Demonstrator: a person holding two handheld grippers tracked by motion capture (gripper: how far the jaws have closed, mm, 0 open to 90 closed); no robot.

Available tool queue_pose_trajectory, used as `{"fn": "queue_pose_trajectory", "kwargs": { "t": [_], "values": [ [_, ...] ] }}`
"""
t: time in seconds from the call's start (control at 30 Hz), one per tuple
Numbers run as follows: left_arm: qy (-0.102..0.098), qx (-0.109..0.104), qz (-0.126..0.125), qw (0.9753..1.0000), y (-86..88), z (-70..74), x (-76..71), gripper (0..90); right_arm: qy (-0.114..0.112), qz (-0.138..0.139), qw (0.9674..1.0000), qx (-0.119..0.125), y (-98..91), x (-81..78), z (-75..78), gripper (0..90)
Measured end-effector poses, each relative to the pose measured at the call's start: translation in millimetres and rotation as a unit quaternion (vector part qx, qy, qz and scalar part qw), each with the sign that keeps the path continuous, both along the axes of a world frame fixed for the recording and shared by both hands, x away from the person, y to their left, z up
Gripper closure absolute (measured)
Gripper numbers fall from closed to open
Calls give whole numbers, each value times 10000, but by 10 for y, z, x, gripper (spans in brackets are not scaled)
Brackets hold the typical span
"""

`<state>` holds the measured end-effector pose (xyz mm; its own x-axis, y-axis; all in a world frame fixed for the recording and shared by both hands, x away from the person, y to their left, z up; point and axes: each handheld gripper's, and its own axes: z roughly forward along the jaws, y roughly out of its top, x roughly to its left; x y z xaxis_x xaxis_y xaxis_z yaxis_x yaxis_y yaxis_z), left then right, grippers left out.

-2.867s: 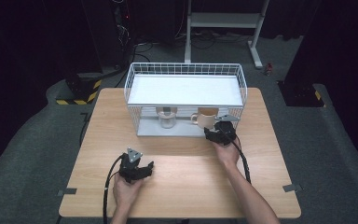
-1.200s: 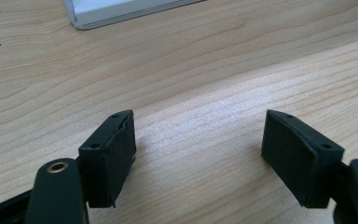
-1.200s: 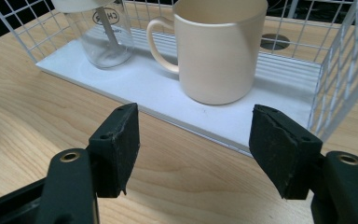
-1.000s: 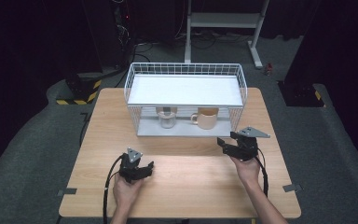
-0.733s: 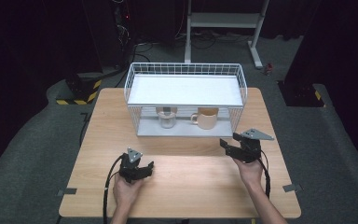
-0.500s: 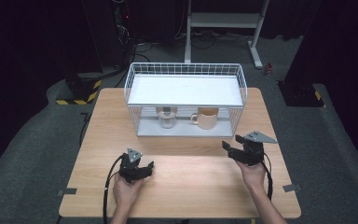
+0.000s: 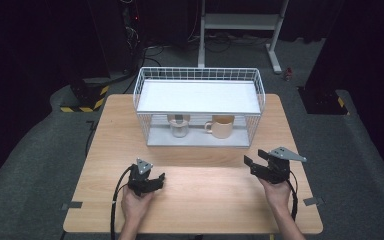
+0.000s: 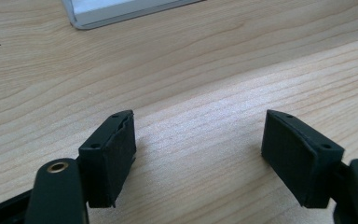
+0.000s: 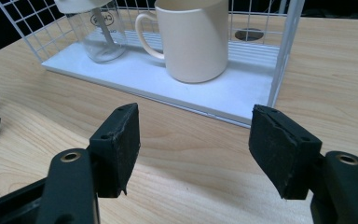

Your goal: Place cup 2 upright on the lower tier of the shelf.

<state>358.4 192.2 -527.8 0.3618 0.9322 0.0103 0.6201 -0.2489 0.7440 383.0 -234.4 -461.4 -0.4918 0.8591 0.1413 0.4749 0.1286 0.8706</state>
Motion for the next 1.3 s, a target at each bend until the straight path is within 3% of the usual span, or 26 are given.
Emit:
{"fn": "queue_pose_trajectory", "kwargs": {
  "t": [0.43,0.73,0.97,1.3],
  "values": [
    [-1,10,-6,10000,1,1,1,265,106,-141,9998,-13,-91,-72,-115,338],
    [0,4,-3,10000,1,0,0,266,177,-249,9994,-146,-126,-97,-219,338],
    [-1,4,-2,10000,0,0,0,265,199,-323,9986,-369,-132,-87,-277,338],
    [1,2,-2,10000,0,0,0,265,401,-438,9955,-733,-146,-32,-414,337]
  ]
}}
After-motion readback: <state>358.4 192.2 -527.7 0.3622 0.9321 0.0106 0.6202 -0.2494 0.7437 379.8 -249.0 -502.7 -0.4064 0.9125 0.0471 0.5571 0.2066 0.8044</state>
